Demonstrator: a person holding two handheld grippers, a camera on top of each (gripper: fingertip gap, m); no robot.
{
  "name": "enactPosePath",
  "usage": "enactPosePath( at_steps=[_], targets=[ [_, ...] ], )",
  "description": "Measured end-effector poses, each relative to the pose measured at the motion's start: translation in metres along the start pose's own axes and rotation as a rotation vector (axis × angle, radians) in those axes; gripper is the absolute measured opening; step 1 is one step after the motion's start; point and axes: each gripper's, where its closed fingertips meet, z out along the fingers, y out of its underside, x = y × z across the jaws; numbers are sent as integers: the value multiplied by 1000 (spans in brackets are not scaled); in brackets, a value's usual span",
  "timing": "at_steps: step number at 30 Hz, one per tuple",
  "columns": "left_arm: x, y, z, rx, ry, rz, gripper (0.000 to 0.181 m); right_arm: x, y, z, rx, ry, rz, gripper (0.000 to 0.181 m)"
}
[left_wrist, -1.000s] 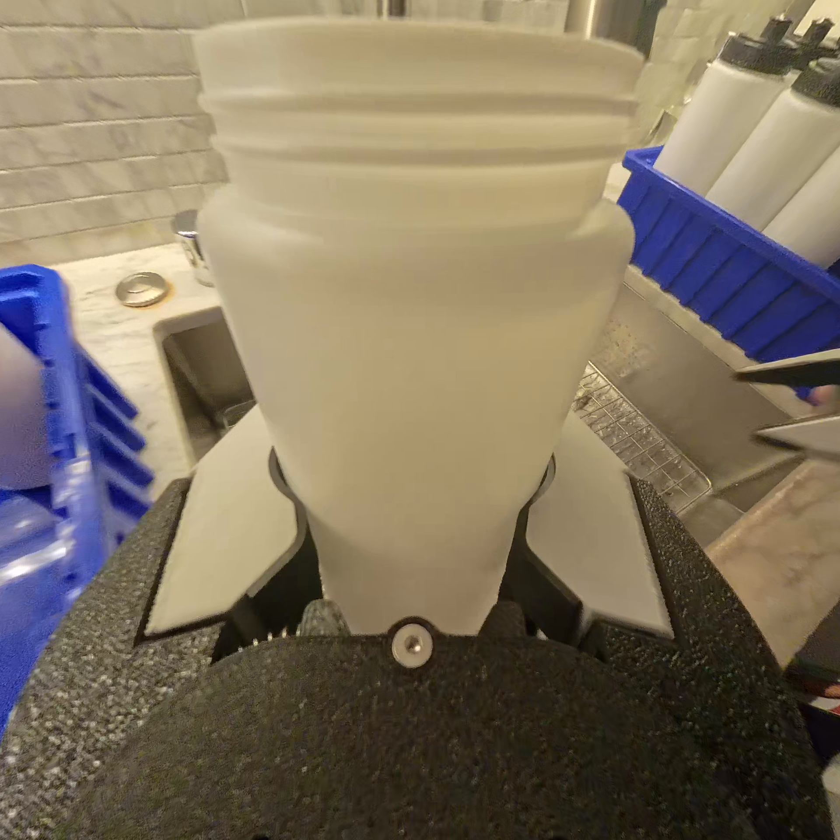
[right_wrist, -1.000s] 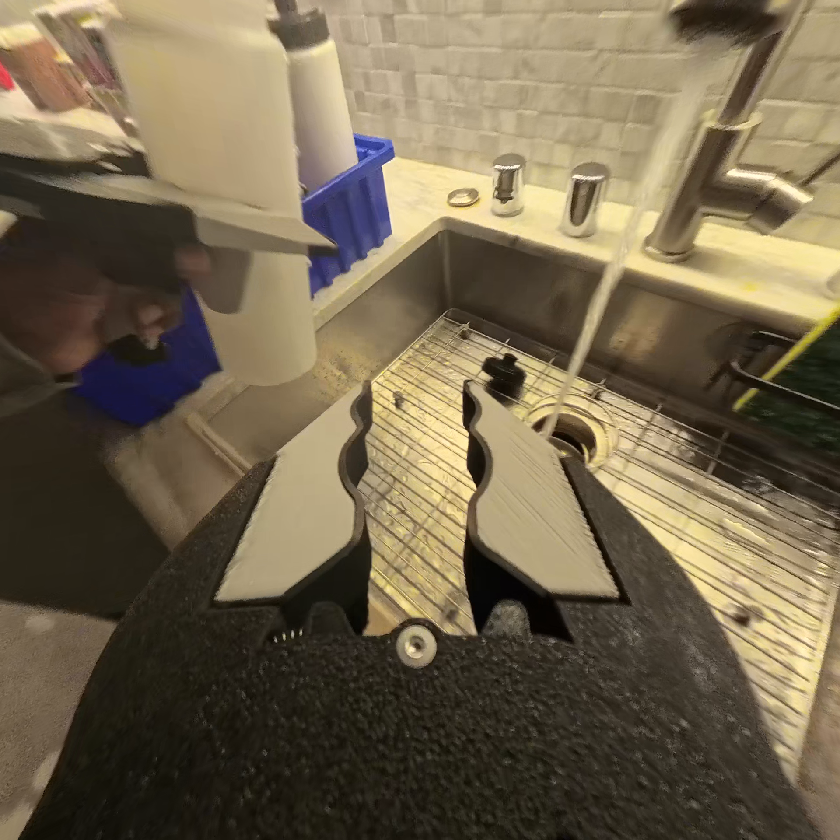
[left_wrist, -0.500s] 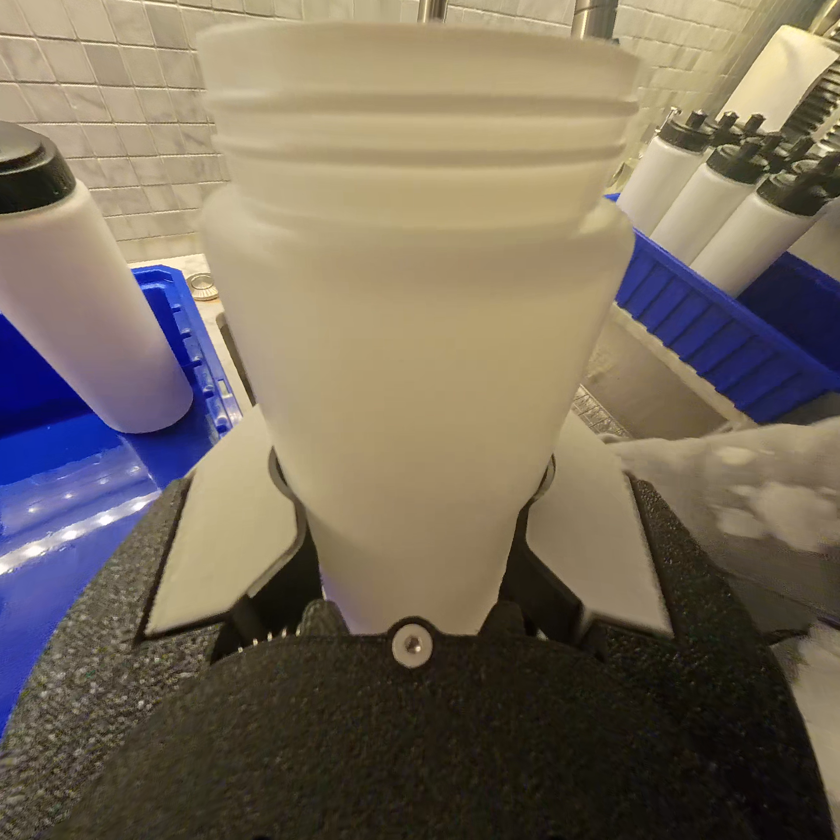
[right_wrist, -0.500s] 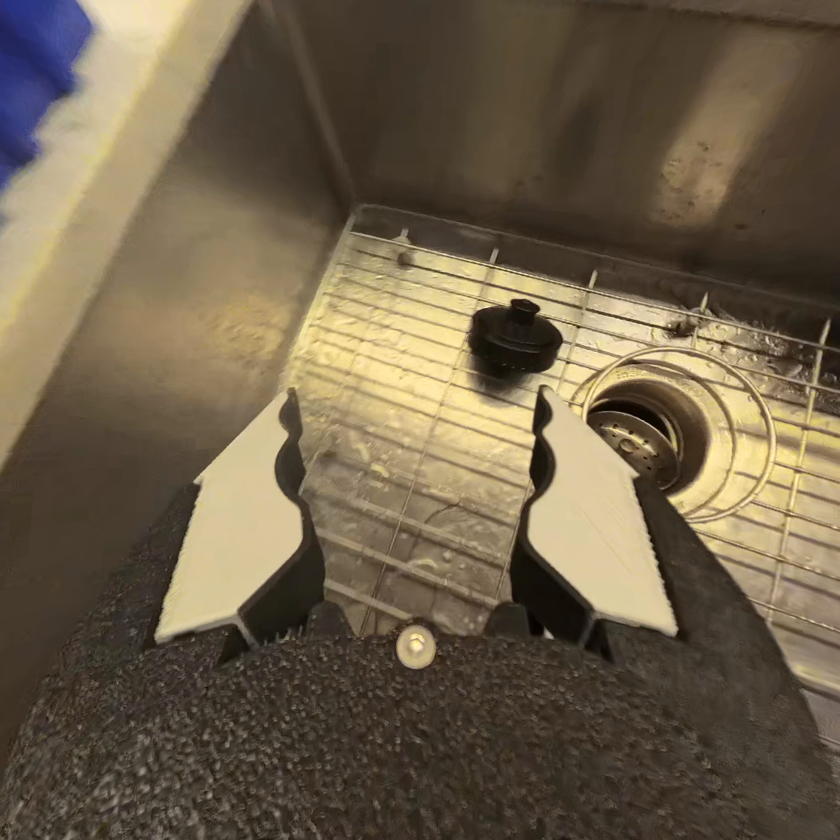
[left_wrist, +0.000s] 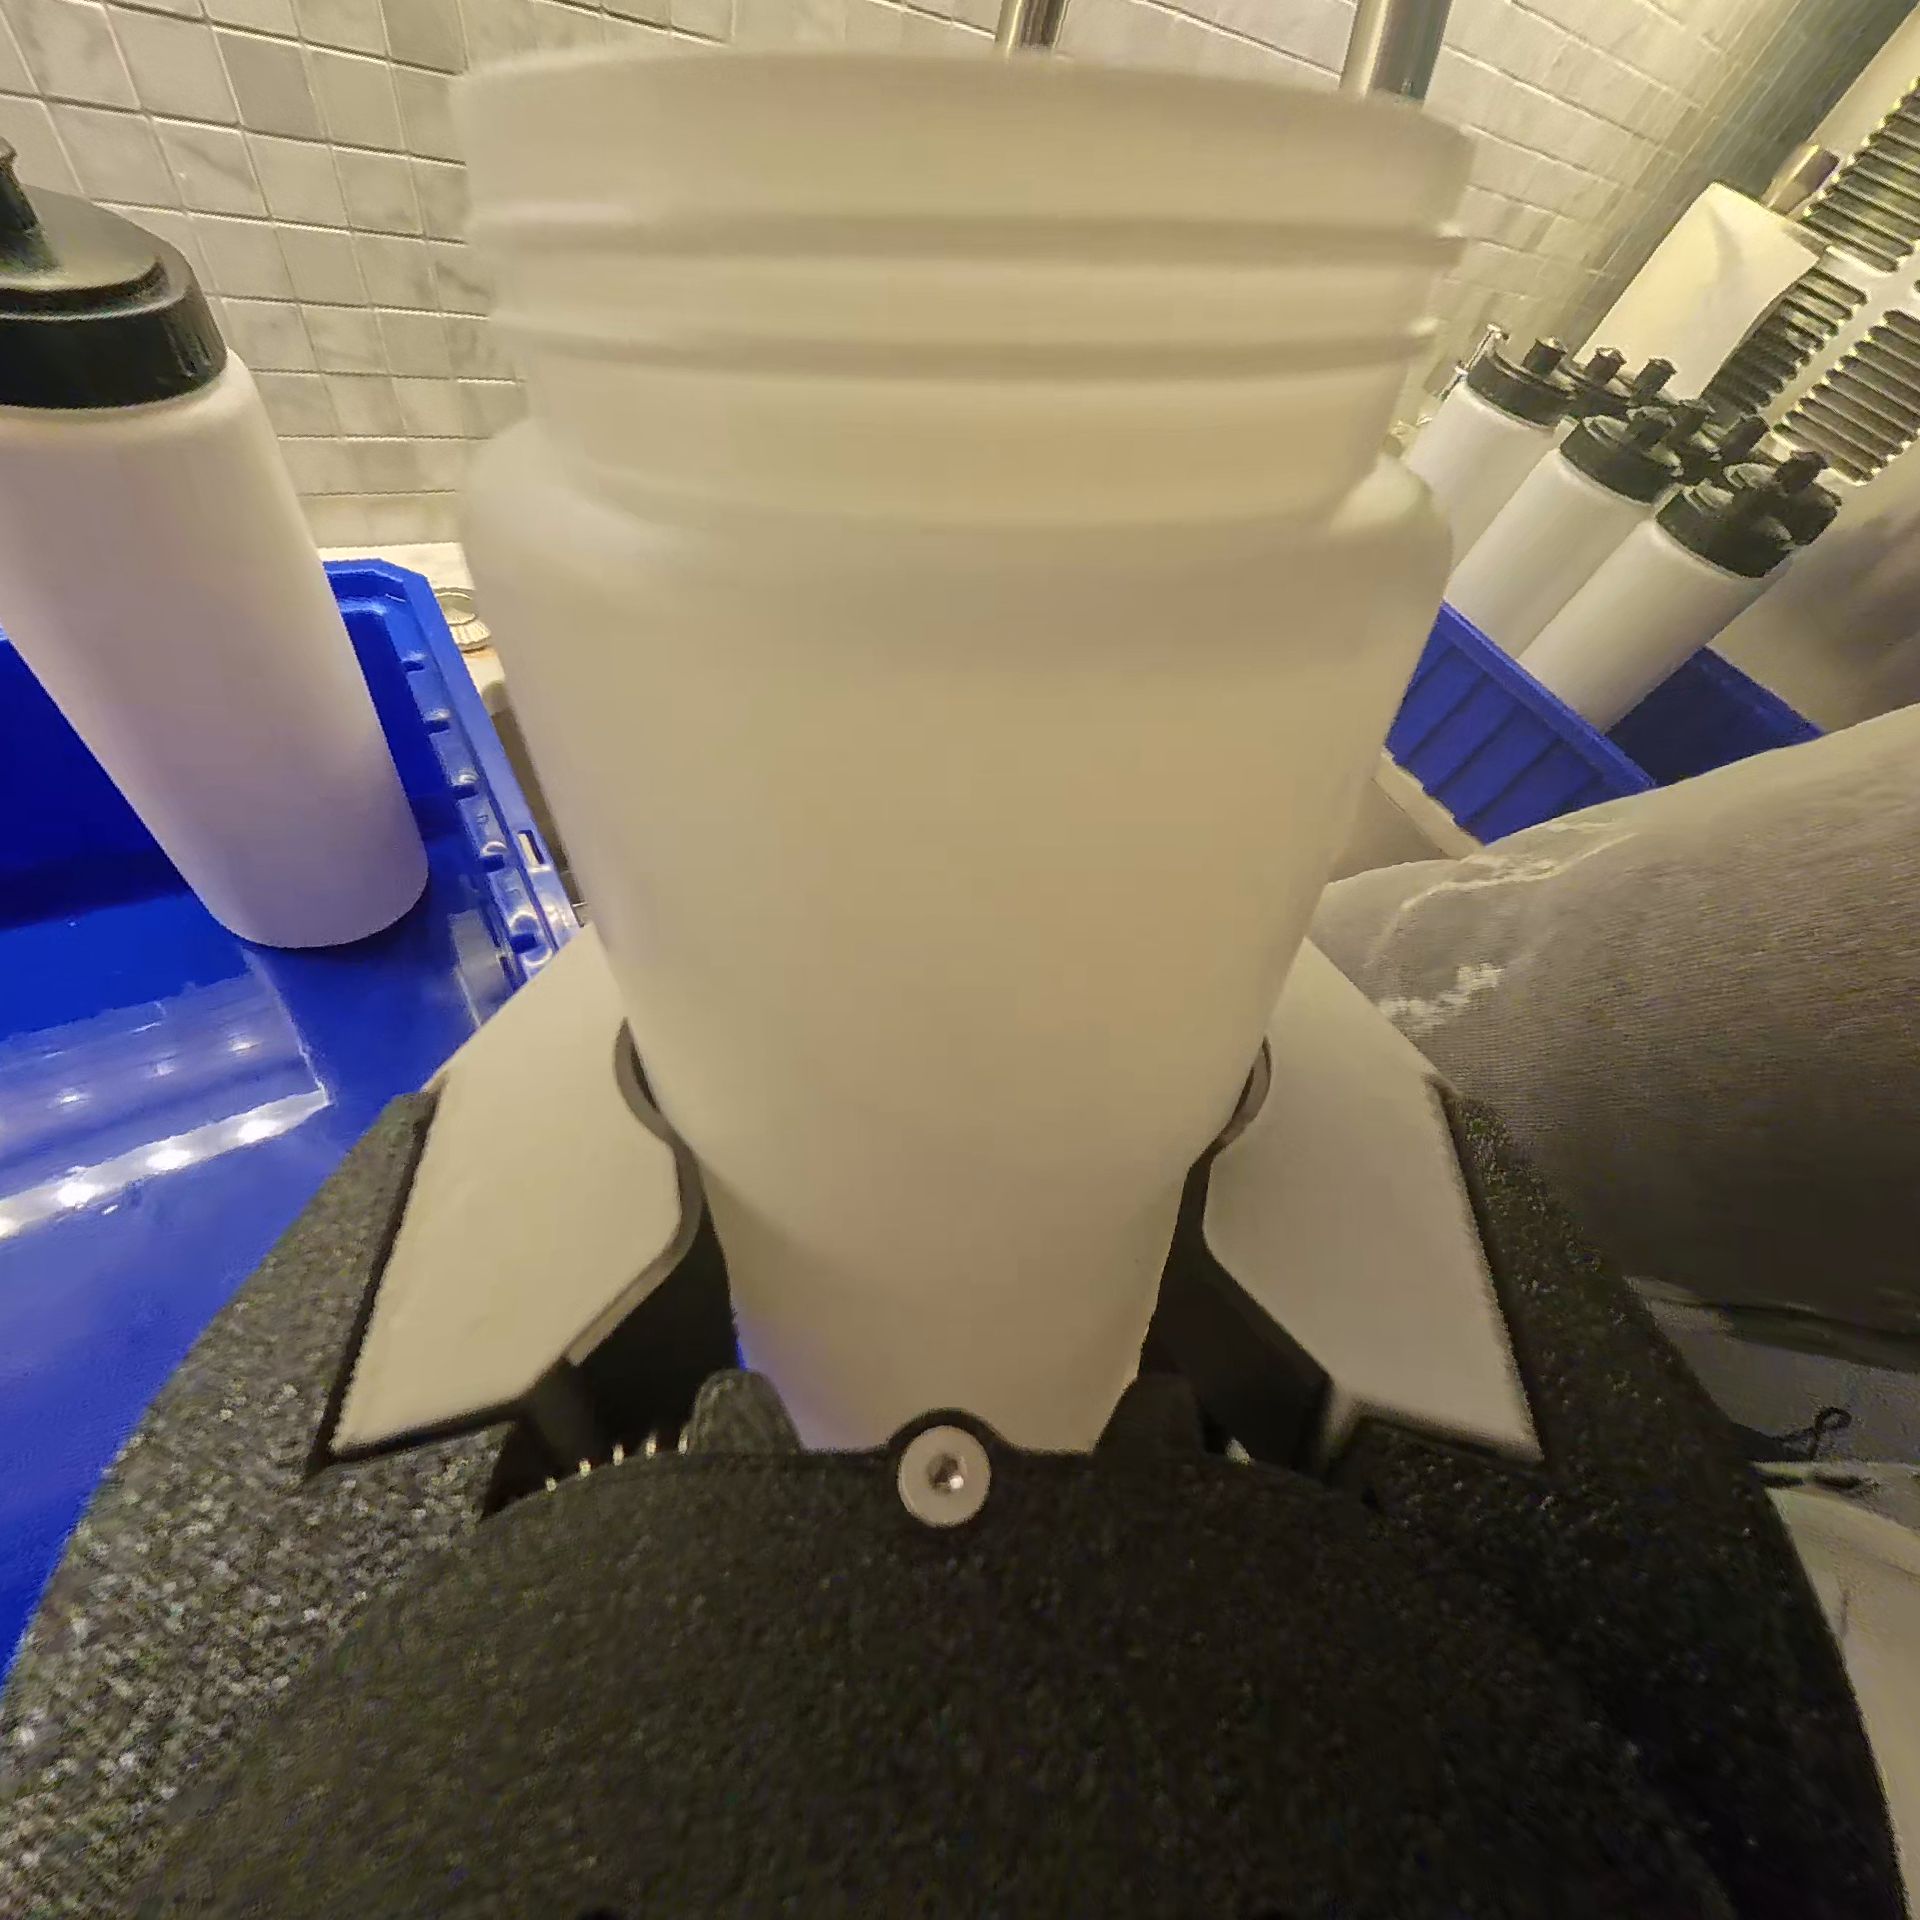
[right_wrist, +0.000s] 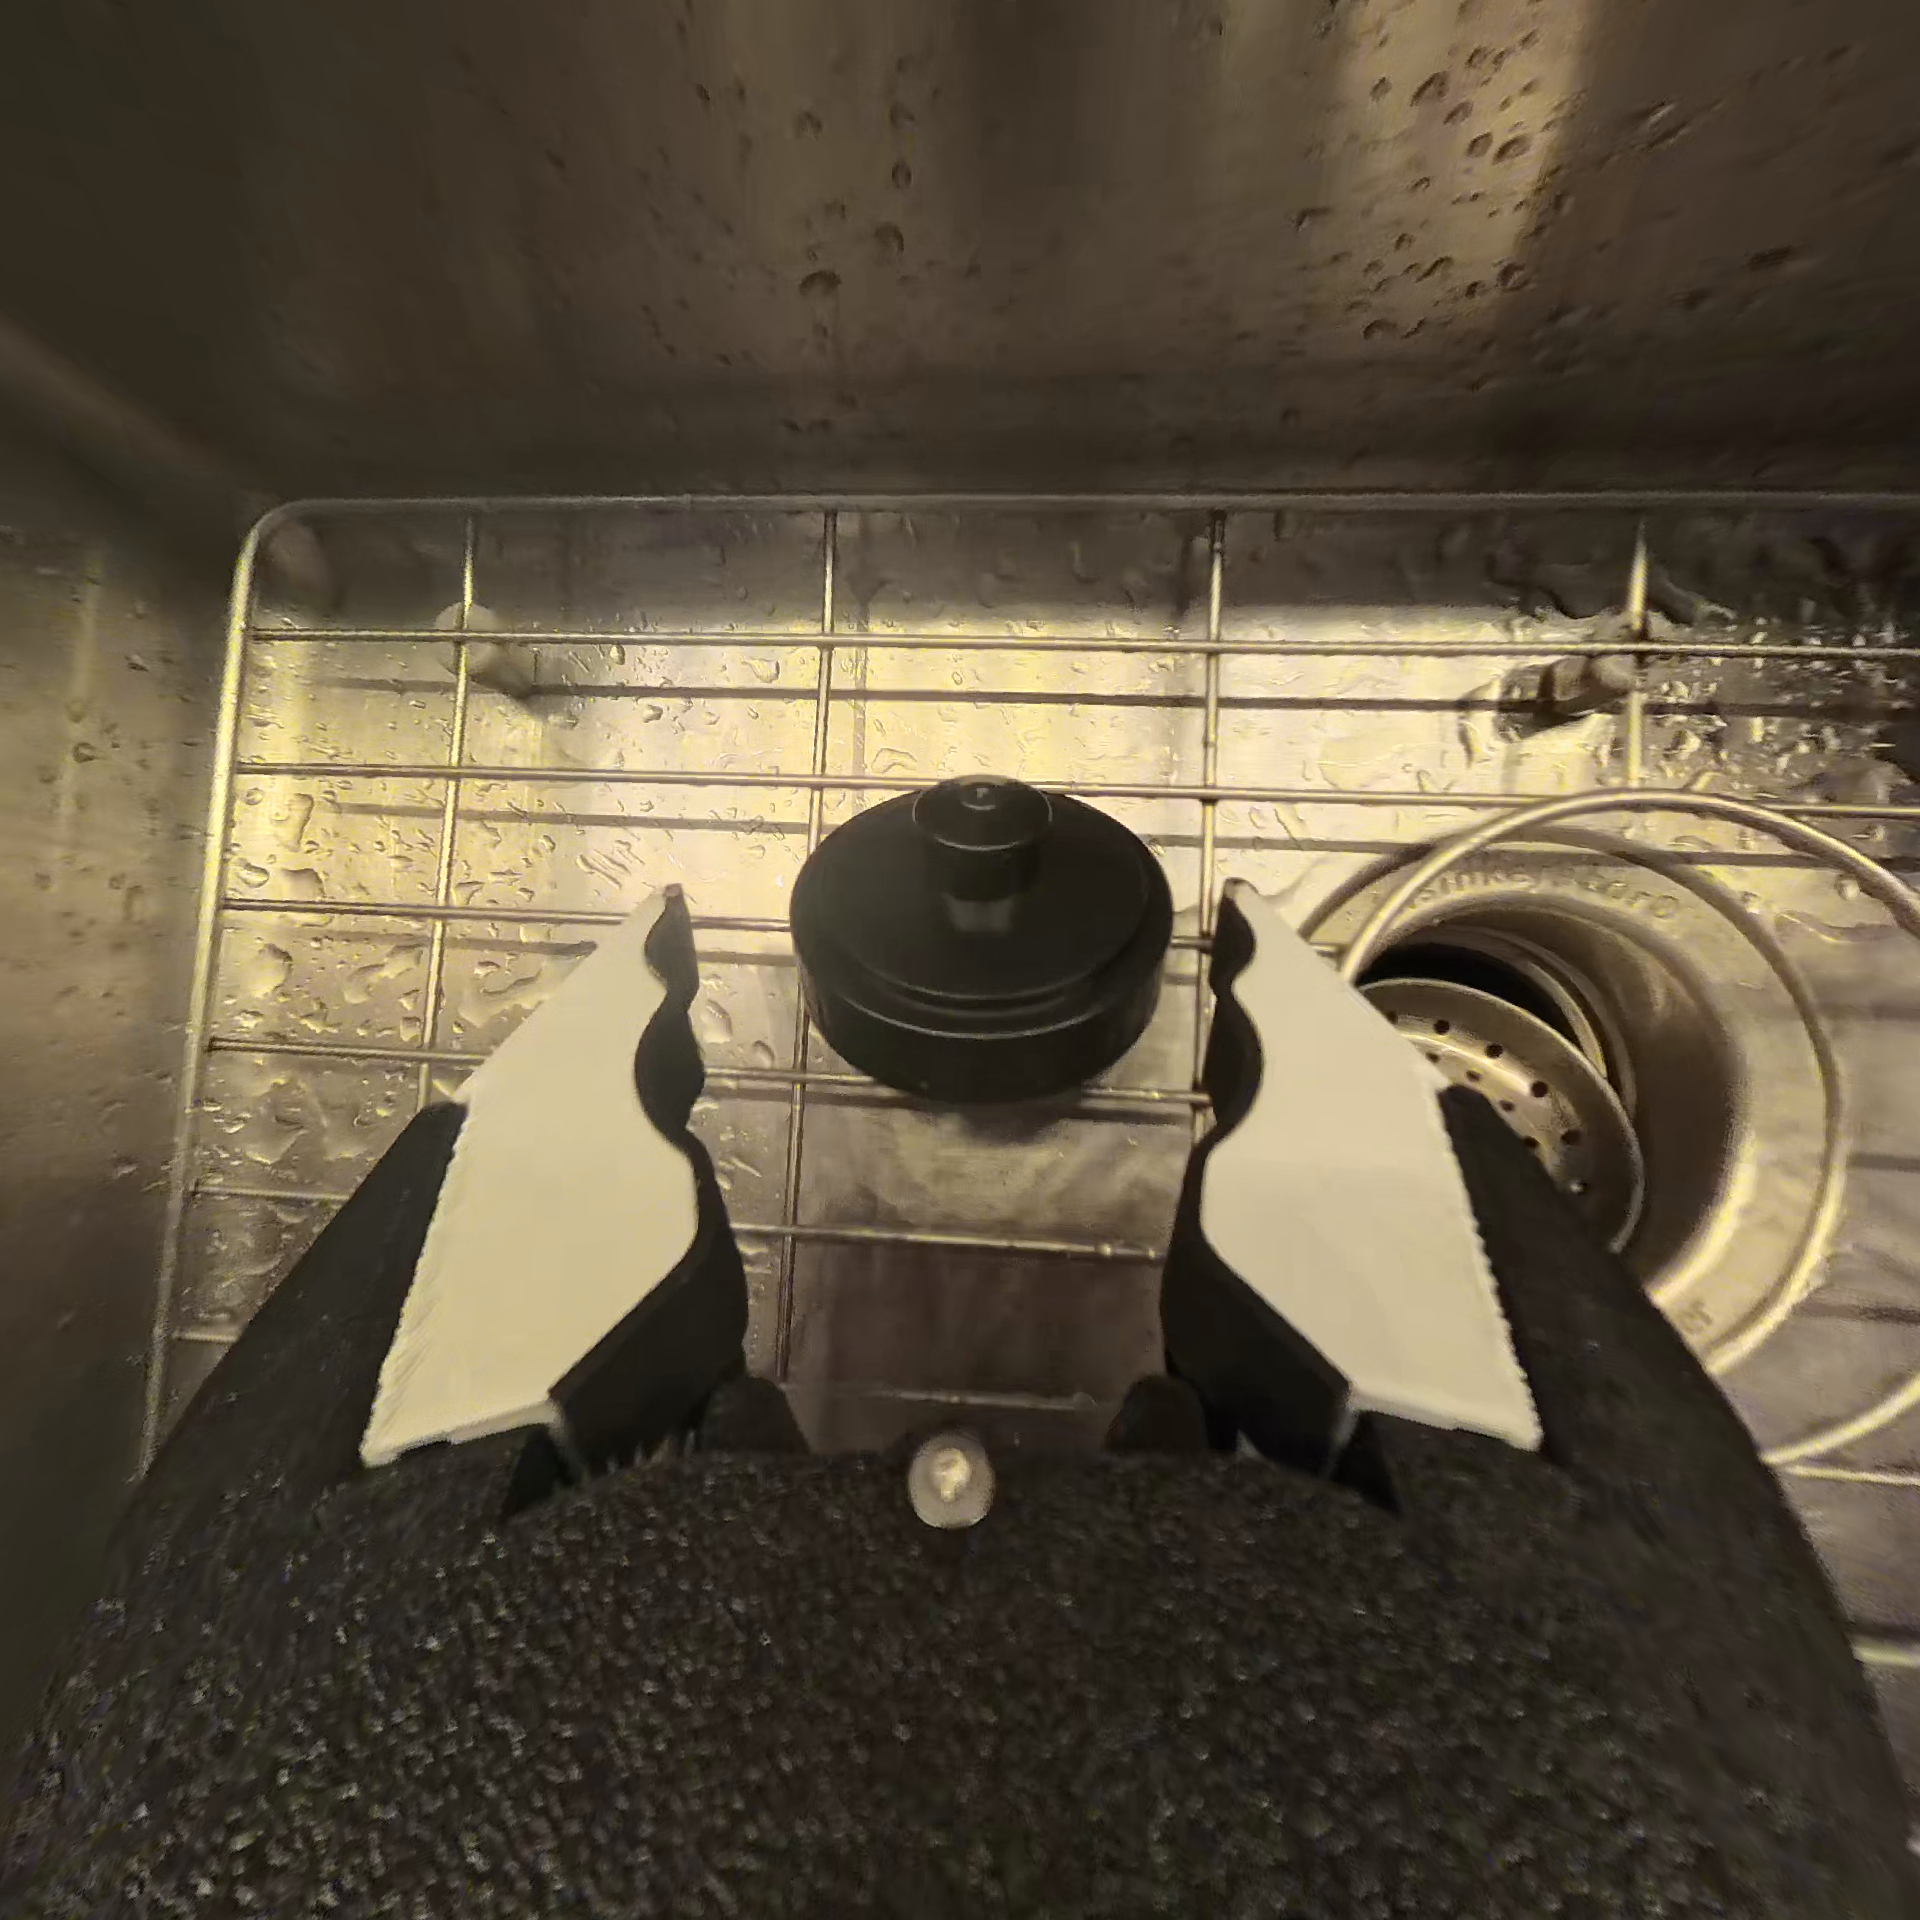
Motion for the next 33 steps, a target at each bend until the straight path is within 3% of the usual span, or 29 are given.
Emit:
enactPosePath(
  at_steps=[4,9,15,19,25,29,33],
  targets=[
    [-2,-2,2,-9,5,-2,104,10,-2,8,1,41,0,82],
    [-3,0,6,-32,10,-5,104,12,-2,6,9,6,-2,76],
    [6,-2,12,-41,28,5,104,-1,-21,-28,142,-92,-16,76],
    [15,-6,16,-40,45,18,104,-37,-45,-89,294,-277,-71,76],
    [31,-8,20,-53,67,55,104,-82,-56,-228,475,-564,-177,76],
    [44,-9,25,-60,80,94,104,-70,-46,-308,547,-631,-224,76],
    [59,-5,36,-77,93,128,104,-23,-37,-368,602,-611,-214,75]
  ],
)
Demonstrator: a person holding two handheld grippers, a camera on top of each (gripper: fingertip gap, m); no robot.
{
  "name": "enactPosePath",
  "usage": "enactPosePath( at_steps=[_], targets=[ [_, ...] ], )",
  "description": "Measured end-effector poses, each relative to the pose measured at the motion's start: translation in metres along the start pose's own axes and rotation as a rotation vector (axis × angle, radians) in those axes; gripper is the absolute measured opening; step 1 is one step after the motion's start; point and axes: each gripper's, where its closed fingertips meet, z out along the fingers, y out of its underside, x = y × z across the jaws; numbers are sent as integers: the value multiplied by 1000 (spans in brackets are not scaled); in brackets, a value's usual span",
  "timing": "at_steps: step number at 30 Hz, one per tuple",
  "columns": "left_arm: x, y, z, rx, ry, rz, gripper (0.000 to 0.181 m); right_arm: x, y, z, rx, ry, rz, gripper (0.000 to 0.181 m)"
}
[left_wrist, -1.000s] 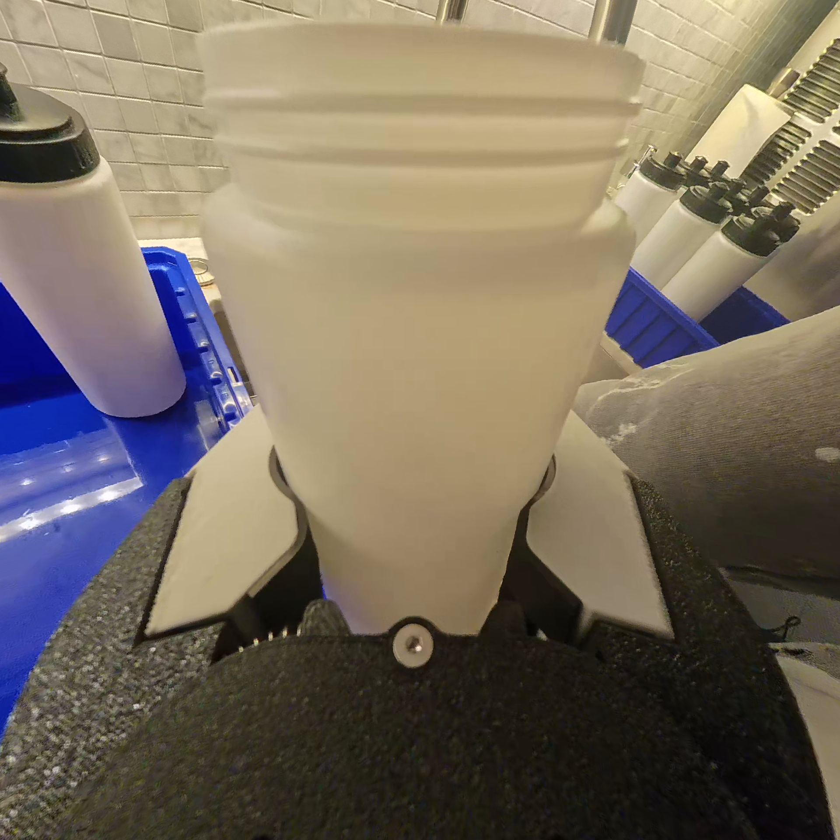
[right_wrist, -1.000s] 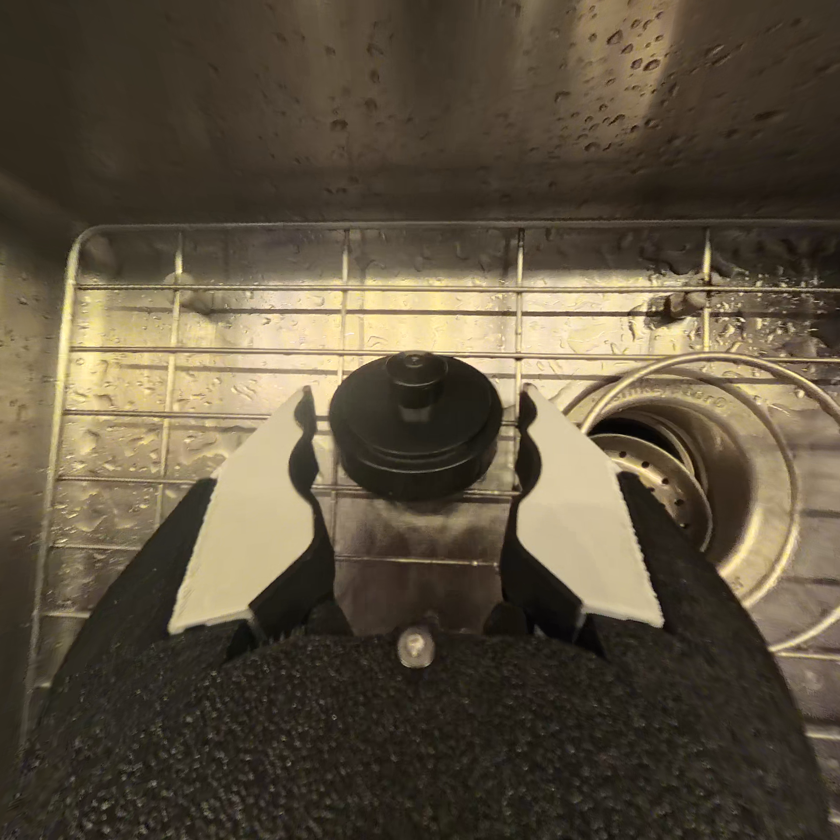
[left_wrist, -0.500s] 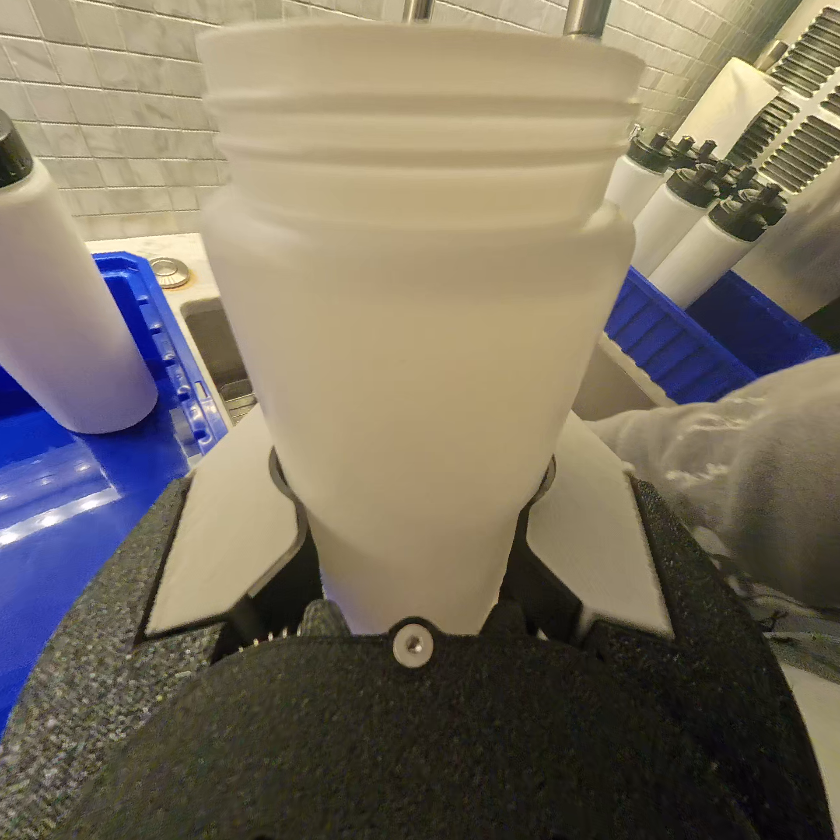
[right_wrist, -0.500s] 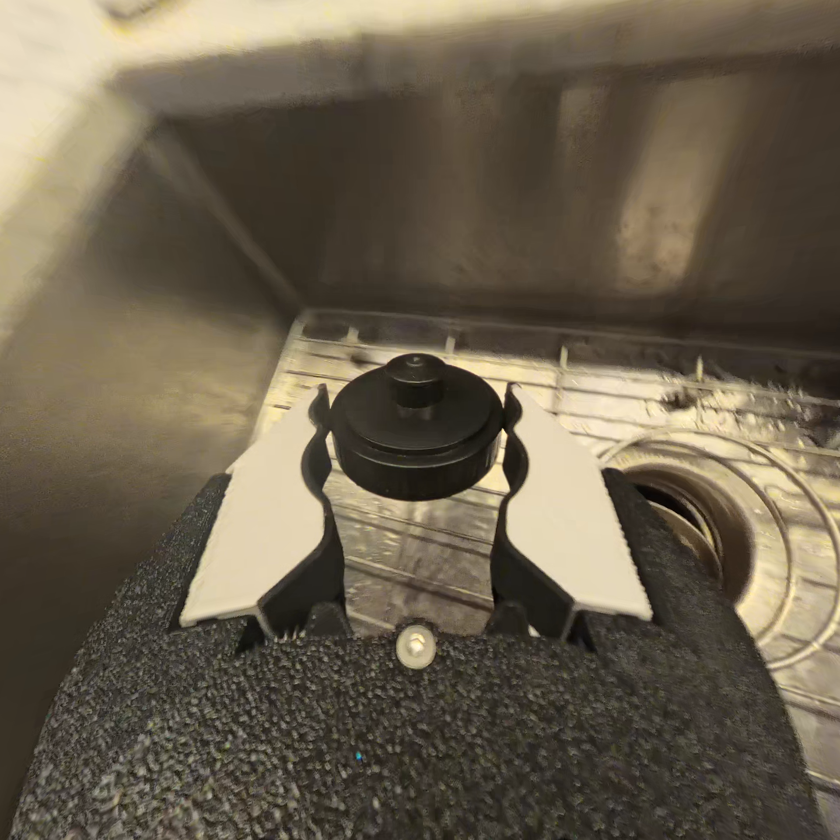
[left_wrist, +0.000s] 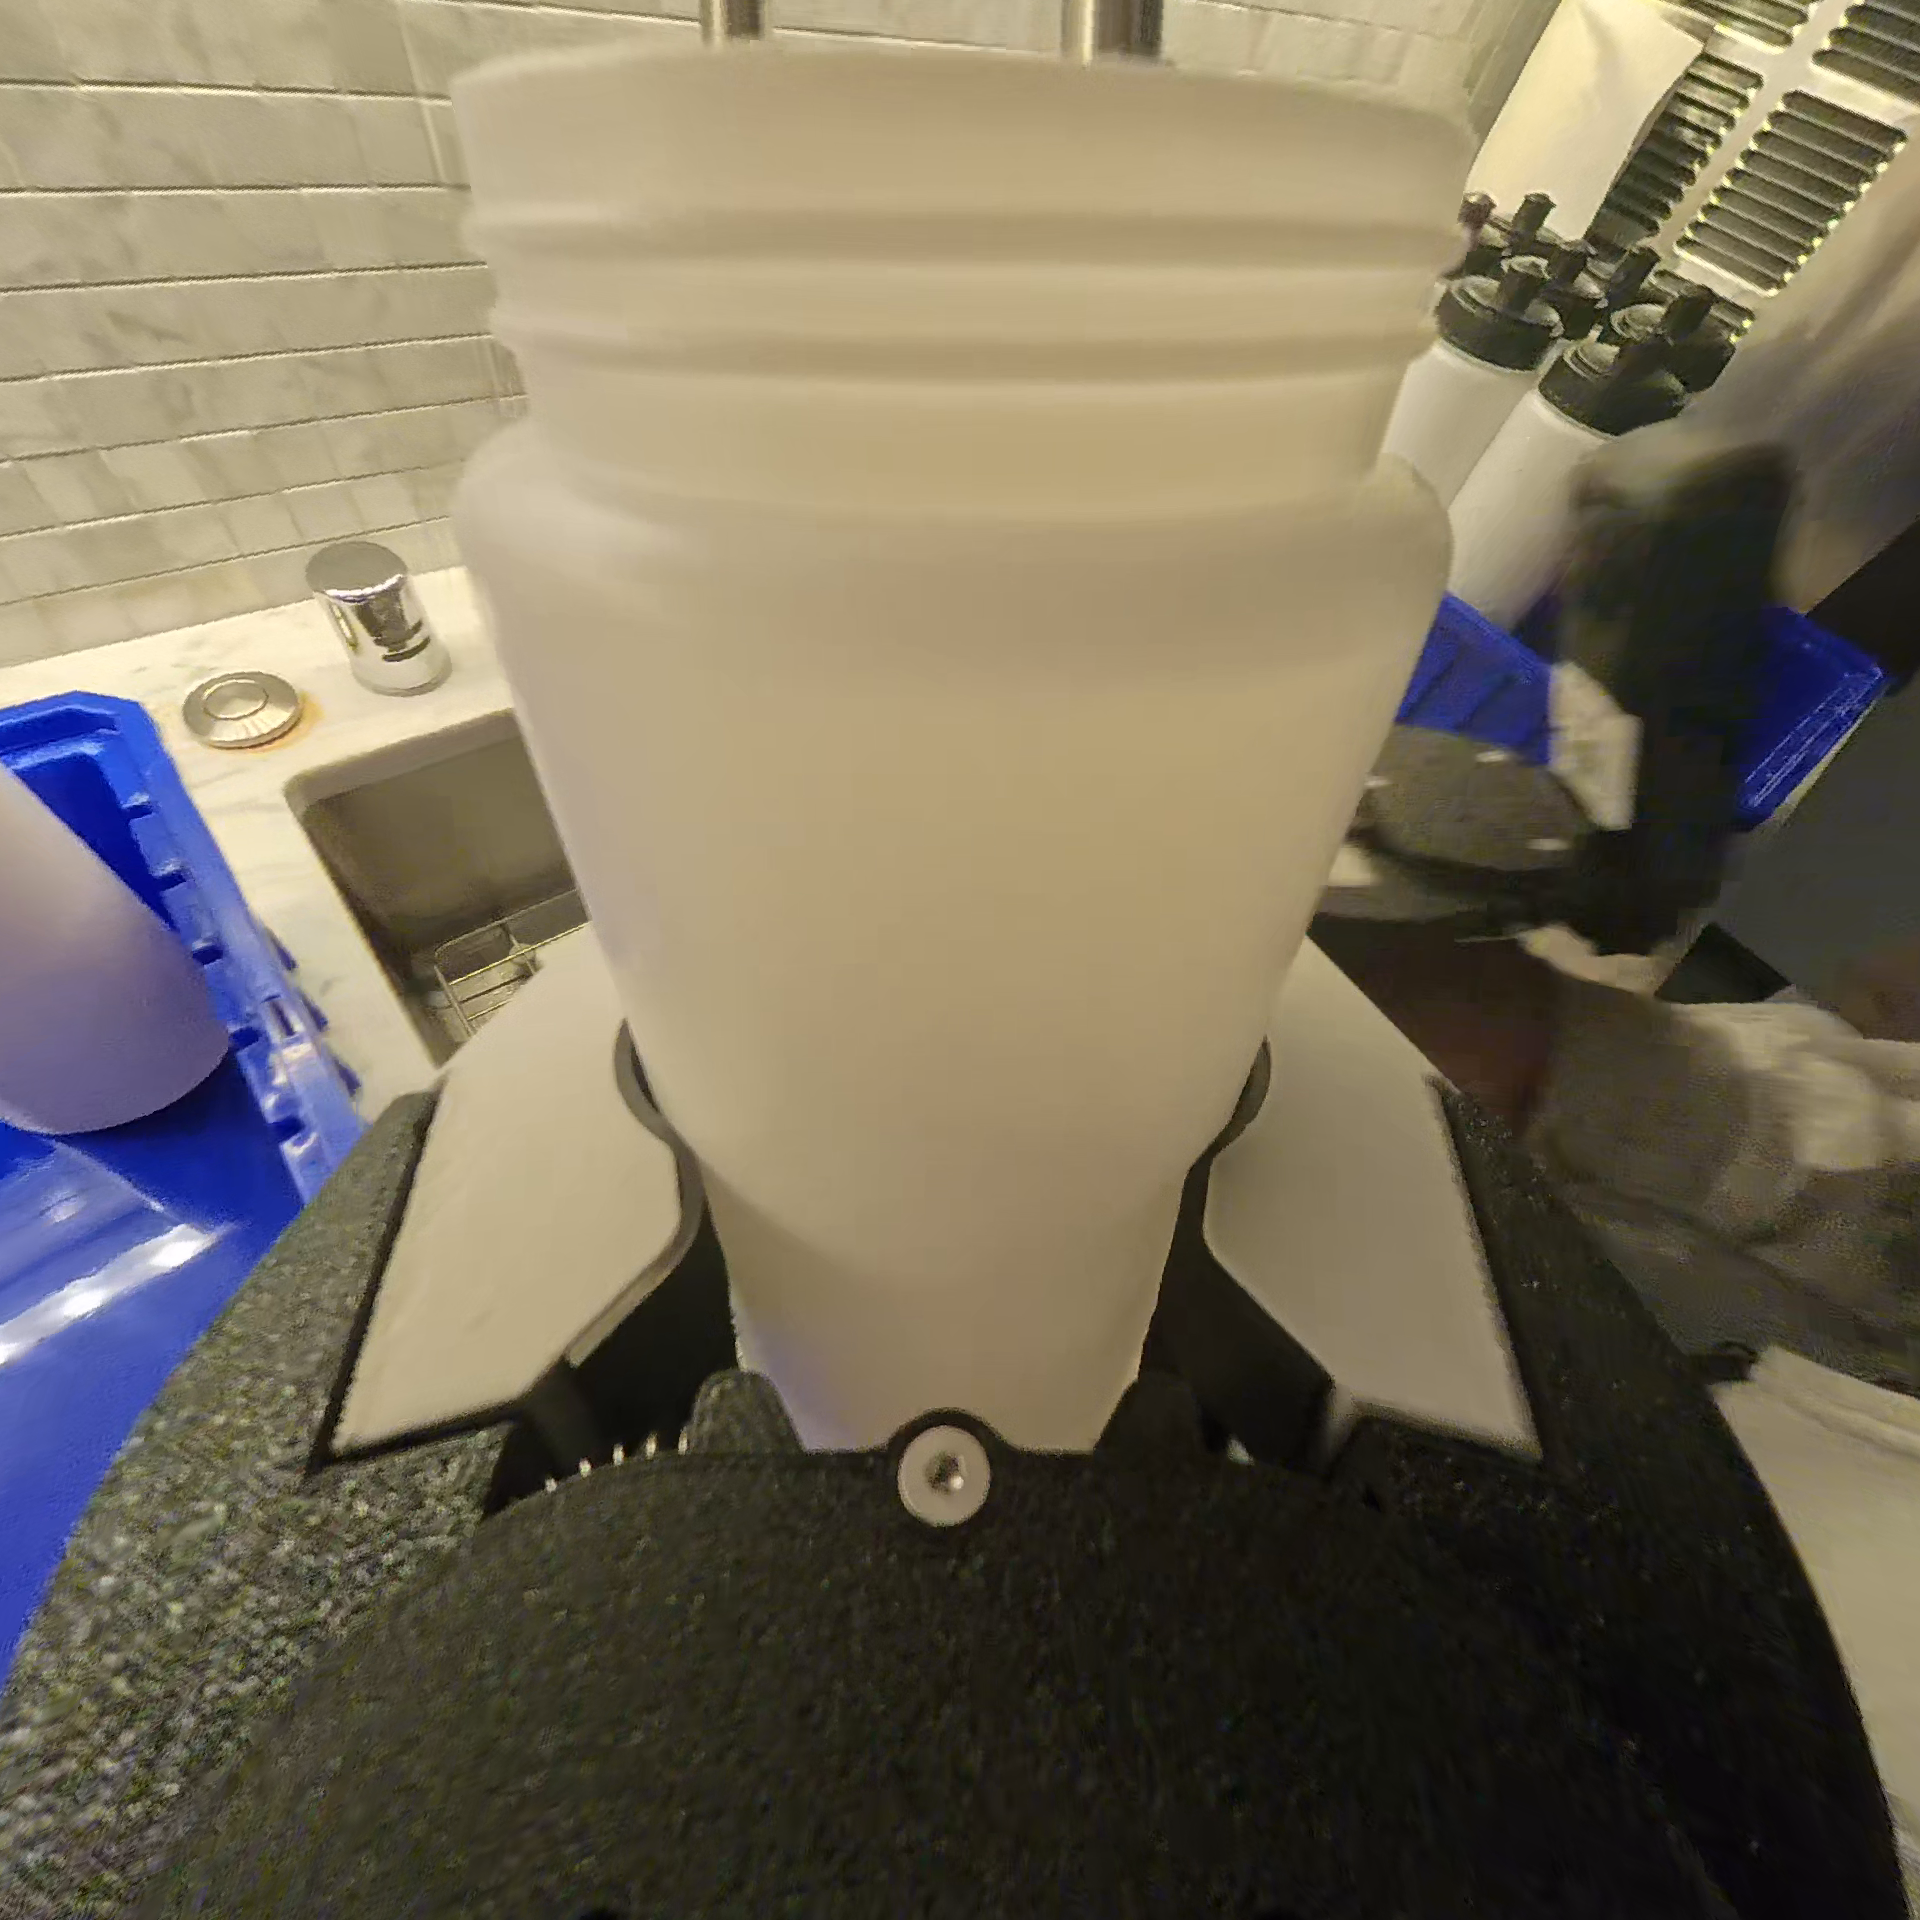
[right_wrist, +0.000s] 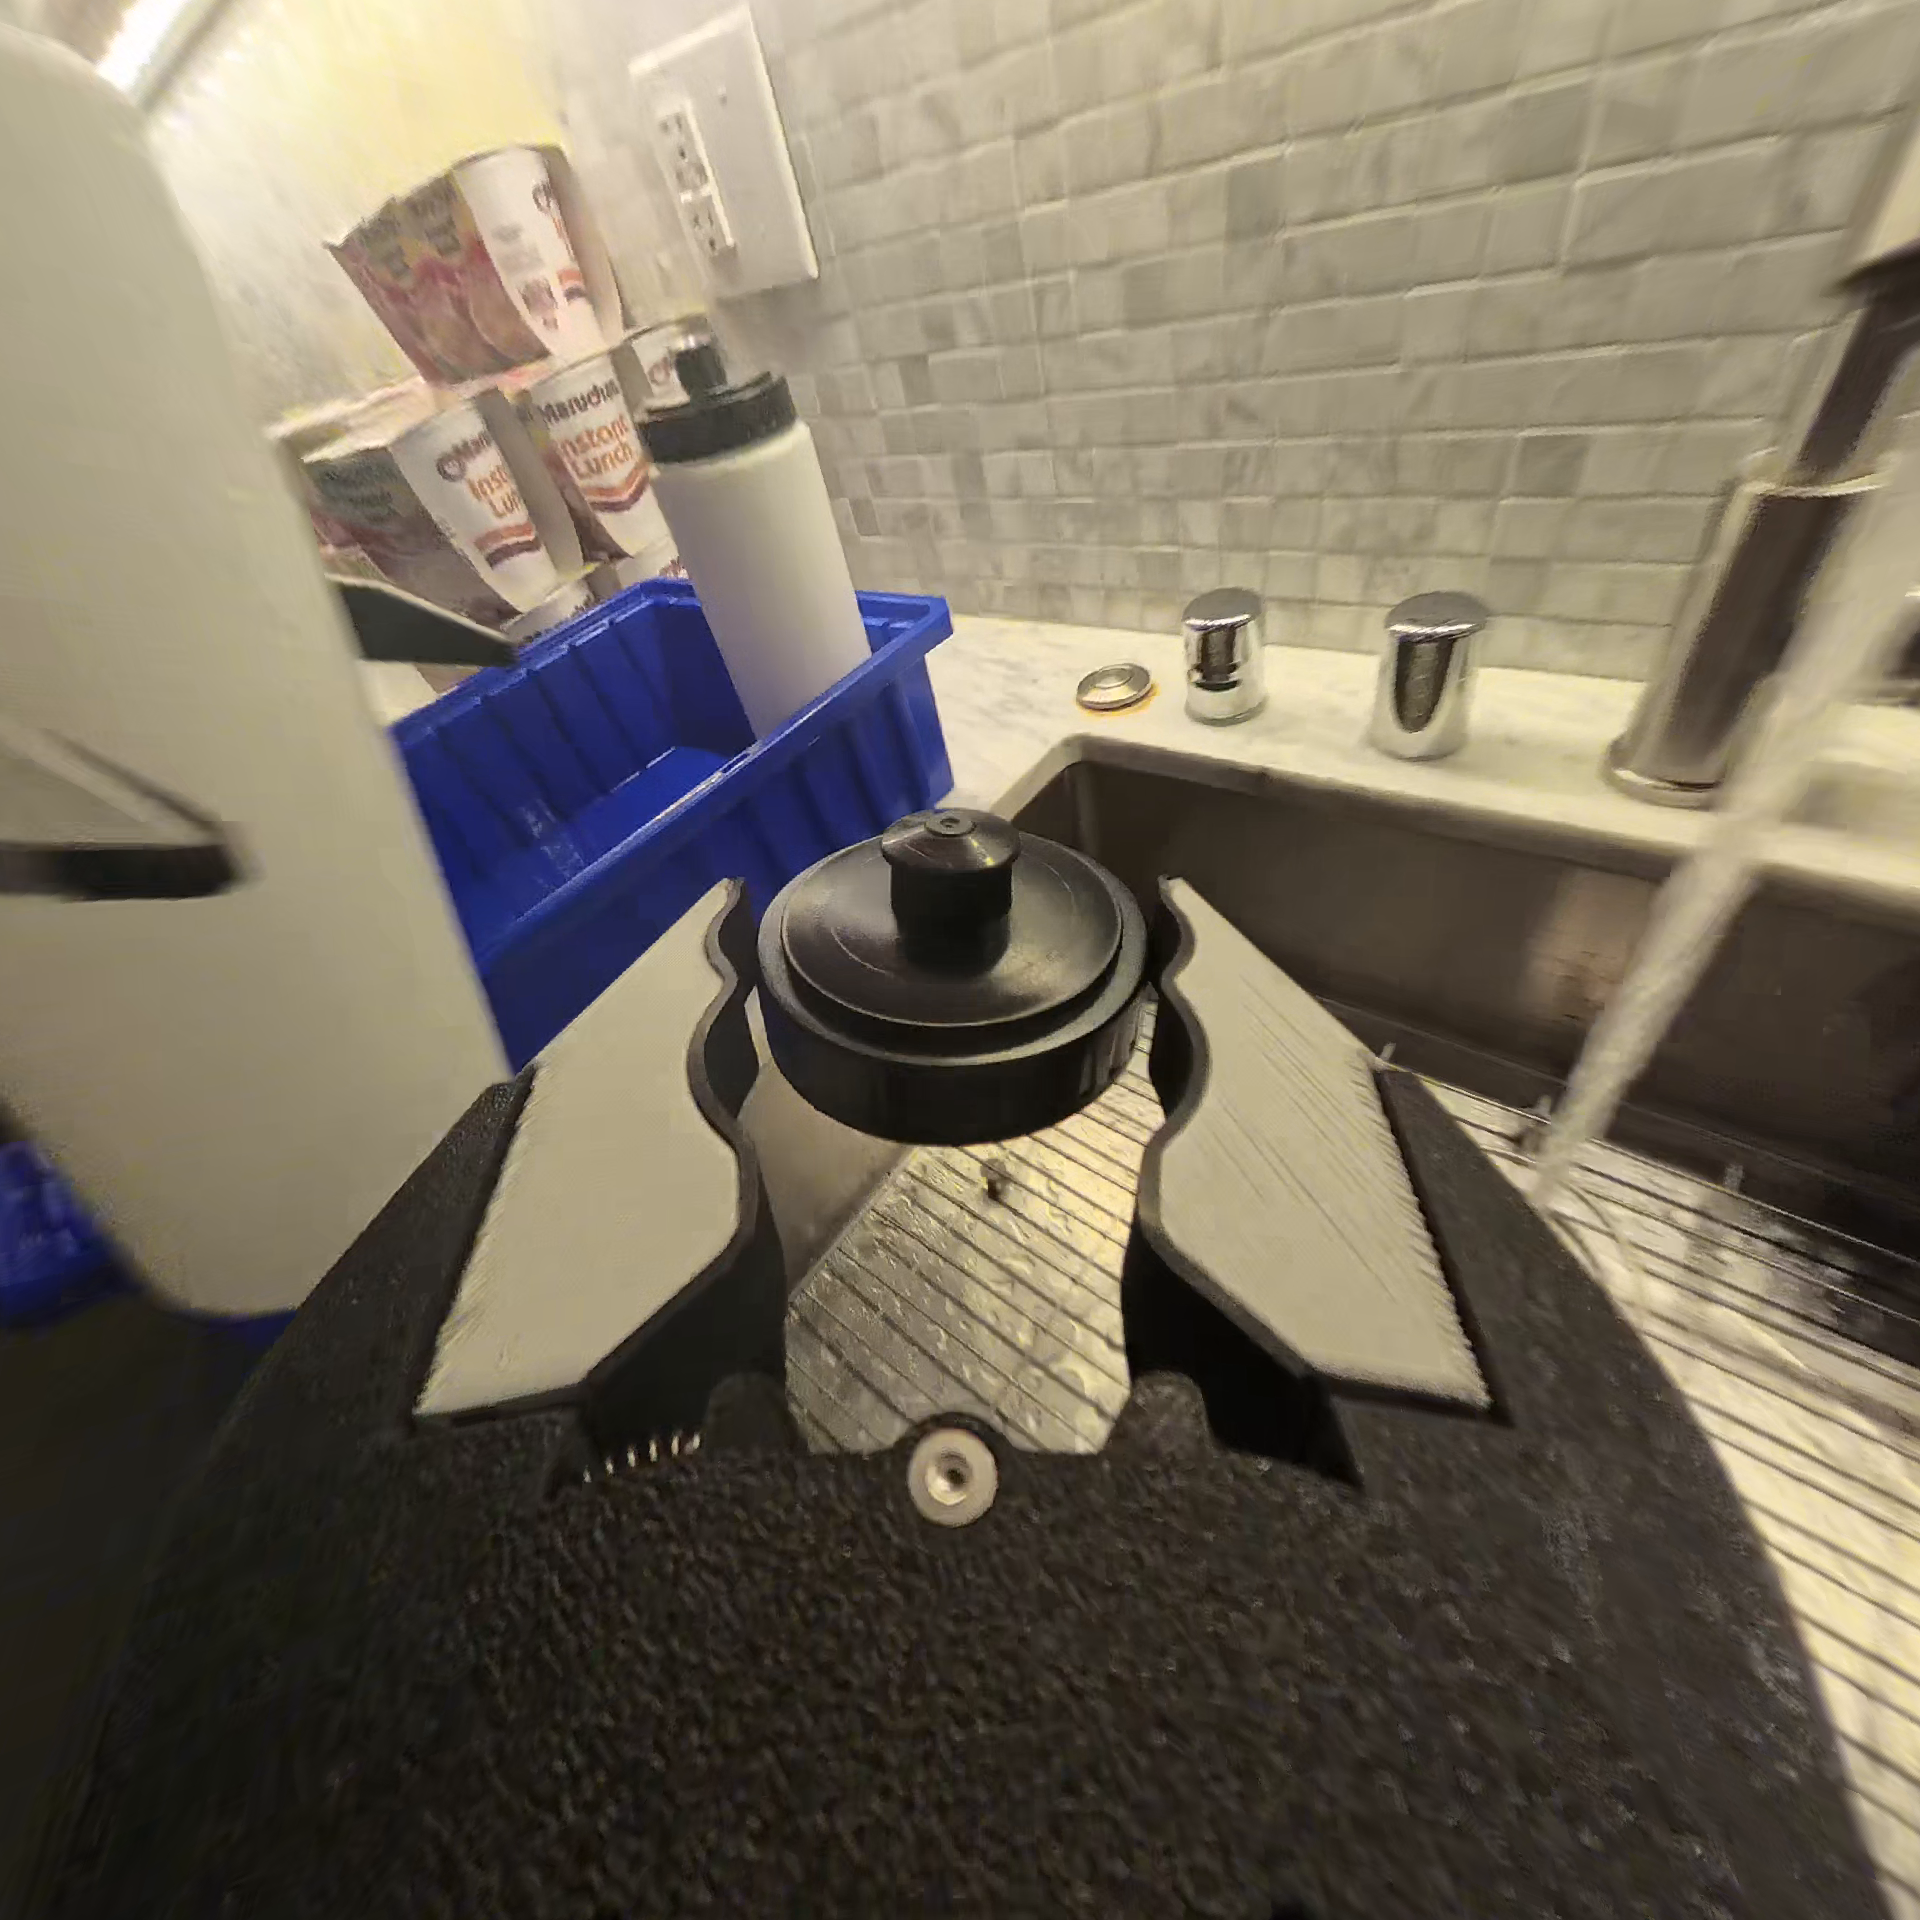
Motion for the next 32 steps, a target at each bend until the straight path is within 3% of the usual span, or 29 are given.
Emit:
enactPosePath(
  at_steps=[8,15,23,32],
  targets=[
    [32,13,66,-3,47,39,104,47,-37,-131,50,102,-58,75],
    [45,29,151,10,48,99,104,82,-65,-204,96,95,-46,75],
    [38,49,226,-19,36,121,104,125,-85,-235,89,126,-63,76],
    [32,59,263,-49,33,124,104,150,-82,-229,26,120,-52,76]
  ],
)
